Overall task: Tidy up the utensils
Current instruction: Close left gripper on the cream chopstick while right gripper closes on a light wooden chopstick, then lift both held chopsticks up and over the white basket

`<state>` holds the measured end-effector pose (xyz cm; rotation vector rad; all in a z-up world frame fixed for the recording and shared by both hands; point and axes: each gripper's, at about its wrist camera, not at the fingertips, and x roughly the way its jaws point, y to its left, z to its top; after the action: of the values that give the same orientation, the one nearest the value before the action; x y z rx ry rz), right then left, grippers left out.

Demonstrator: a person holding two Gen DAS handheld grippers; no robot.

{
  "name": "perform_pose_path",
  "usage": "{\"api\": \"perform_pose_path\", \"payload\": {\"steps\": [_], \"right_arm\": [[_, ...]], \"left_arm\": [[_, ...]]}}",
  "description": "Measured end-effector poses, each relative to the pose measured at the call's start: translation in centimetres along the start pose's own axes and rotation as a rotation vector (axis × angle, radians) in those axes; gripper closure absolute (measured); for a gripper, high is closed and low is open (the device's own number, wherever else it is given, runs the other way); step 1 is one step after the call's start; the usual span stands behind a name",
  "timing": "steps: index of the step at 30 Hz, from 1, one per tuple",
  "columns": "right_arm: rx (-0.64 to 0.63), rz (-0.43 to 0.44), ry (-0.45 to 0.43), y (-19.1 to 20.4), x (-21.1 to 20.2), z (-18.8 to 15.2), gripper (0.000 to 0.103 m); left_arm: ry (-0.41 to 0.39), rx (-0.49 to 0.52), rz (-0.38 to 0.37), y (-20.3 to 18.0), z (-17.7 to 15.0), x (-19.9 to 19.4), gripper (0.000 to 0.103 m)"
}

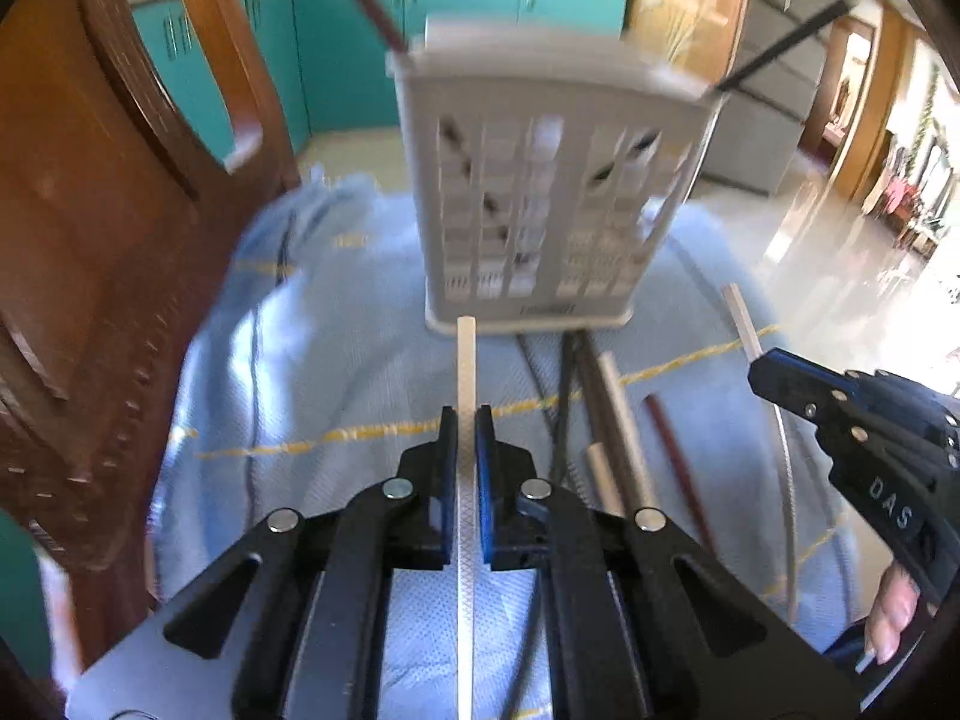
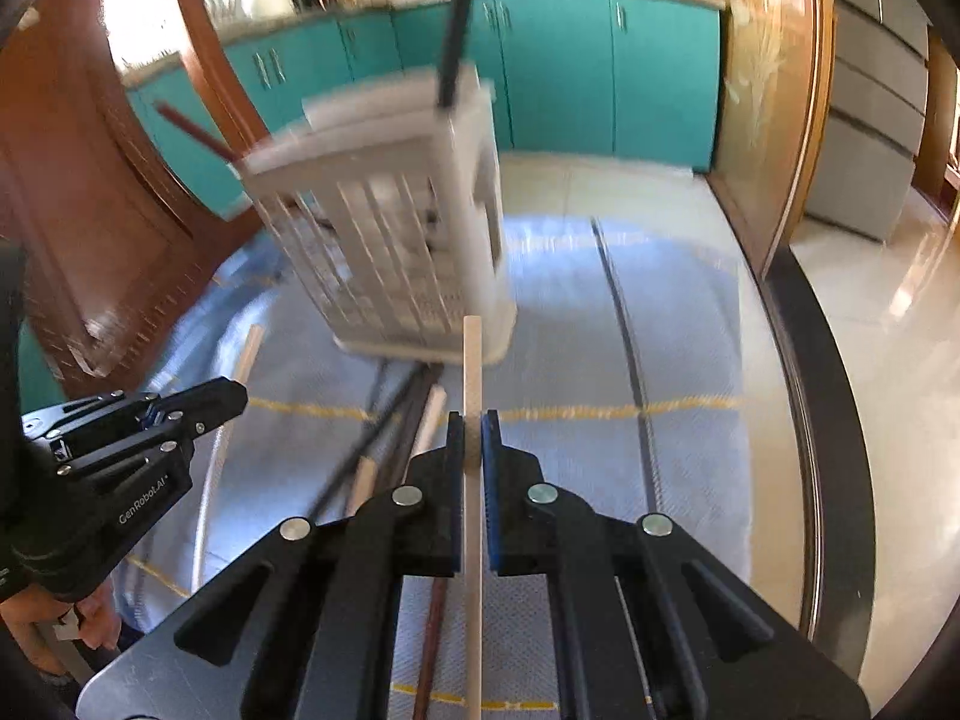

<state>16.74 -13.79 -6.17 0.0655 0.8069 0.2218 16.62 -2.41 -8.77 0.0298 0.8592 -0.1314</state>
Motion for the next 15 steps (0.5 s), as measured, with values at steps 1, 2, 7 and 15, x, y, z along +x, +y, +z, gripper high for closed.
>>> {"api": "perform_pose_path", "payload": {"steps": [1, 2, 7, 15], "right_arm": [[-0.003, 0.008, -0.029, 0.0, -0.9, 0.2, 0.096], [-0.006, 0.013, -0.054, -0.1, -1.6, 0.3, 0.096], [0.027, 0.082, -0.205, -1.3, -6.8, 1.2, 0.096], [0.055, 0.157, -0.367, -2.0, -12.3, 2.0, 0.096]], "left_arm": [[-0.029, 0.006, -0.006, 0.0, 0.1, -1.1, 0.096], [-0.057, 0.010, -0.009, 0.1, 0.1, -2.2, 0.096], [-0.166, -0.018, -0.048, 0.6, 0.6, -6.7, 0.096], [-0.329, -0.046, -0.085, 0.9, 1.8, -13.2, 0.096]]}}
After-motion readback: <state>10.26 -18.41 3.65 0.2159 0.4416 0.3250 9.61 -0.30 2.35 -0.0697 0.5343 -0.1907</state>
